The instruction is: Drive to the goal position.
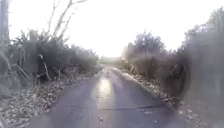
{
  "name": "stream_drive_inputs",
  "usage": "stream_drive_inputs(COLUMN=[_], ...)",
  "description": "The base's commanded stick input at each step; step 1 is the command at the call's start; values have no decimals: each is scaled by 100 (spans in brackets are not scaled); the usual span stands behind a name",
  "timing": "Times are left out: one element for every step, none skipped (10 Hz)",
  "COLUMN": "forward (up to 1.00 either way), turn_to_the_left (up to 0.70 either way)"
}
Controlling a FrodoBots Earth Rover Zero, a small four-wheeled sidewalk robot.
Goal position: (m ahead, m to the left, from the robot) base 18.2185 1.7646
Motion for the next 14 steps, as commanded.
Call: stream_drive_inputs(forward=[100, 100, 100, 100, 100, 100, 100, 100, 100, 100, 100, 100, 100, 100], turn_to_the_left=[0, 0, 0, 0, -11, -24, -37, -29, -15, -1, 0, 0, 0, 0])
